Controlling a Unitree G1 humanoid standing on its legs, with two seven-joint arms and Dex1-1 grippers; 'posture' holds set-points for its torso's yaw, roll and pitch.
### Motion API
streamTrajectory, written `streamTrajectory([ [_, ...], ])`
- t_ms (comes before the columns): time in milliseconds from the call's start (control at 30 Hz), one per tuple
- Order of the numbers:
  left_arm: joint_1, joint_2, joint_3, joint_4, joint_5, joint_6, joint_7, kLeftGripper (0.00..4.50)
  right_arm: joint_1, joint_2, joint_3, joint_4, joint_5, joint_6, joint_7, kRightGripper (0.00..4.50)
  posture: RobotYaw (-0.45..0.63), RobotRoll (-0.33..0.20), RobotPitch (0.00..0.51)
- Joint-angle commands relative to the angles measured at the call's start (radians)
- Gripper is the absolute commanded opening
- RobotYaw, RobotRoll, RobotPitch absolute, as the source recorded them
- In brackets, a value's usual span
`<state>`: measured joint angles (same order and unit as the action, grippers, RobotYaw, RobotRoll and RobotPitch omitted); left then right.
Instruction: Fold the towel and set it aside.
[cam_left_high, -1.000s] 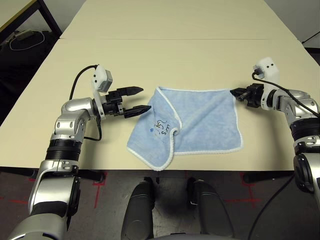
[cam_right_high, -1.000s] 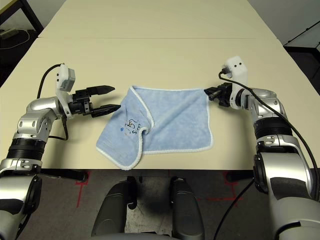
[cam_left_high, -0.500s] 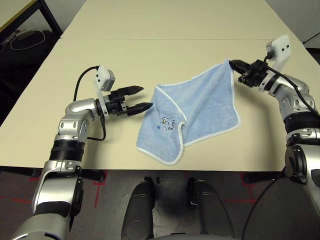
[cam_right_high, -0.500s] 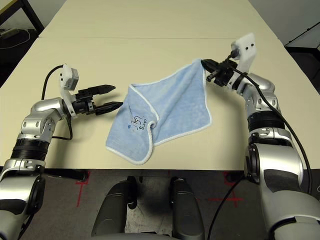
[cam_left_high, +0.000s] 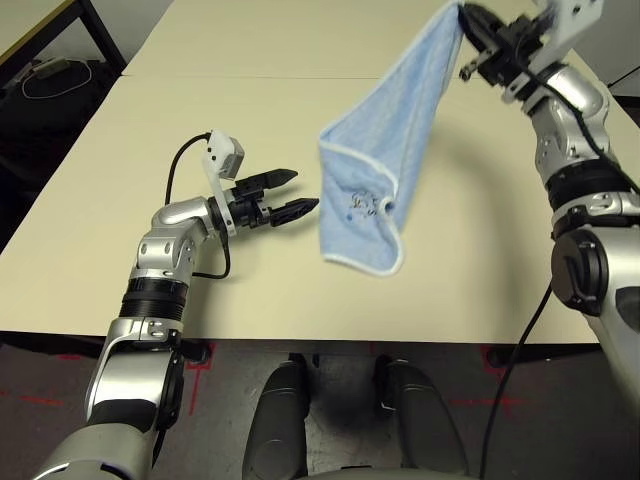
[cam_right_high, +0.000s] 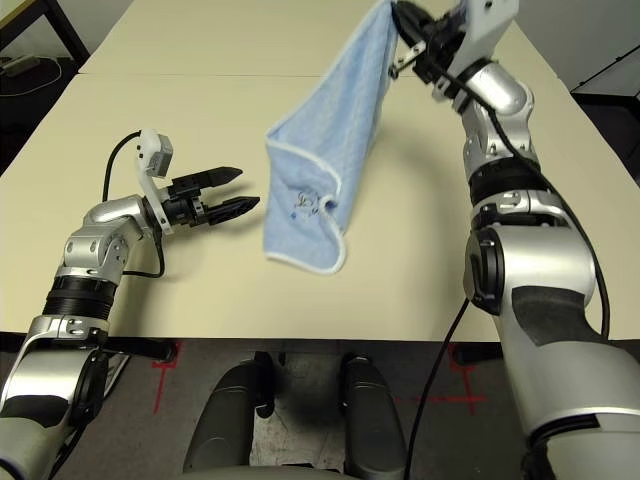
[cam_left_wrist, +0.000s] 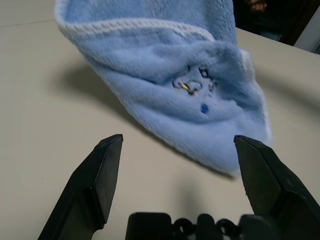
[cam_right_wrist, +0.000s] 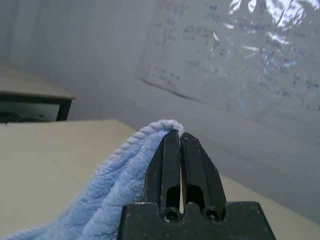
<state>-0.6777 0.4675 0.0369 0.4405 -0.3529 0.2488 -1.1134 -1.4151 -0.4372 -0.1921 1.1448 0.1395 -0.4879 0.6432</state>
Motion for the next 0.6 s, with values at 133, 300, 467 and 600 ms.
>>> streamTrajectory([
  [133,0.006,0.001,-0.014,-0.007,0.007,-0.002,-0.008,4.5,-0.083,0.014,-0.066,0.011,0.069,-0.054,0.026,0.04,-0.03,0.0,0.187],
  [300,0.006,-0.005,-0.018,-0.008,0.007,-0.004,-0.005,4.5,-0.102,0.044,-0.141,-0.01,0.169,-0.057,0.087,0.04,-0.04,0.0,0.192],
  [467,0.007,-0.007,-0.022,-0.006,0.008,-0.004,-0.007,4.5,-0.154,0.073,-0.211,-0.04,0.279,-0.015,0.149,0.04,-0.04,0.0,0.191],
  [600,-0.001,-0.013,-0.024,0.003,0.009,-0.006,-0.006,4.5,-0.187,0.062,-0.234,-0.033,0.297,-0.011,0.114,0.04,-0.04,0.0,0.19],
])
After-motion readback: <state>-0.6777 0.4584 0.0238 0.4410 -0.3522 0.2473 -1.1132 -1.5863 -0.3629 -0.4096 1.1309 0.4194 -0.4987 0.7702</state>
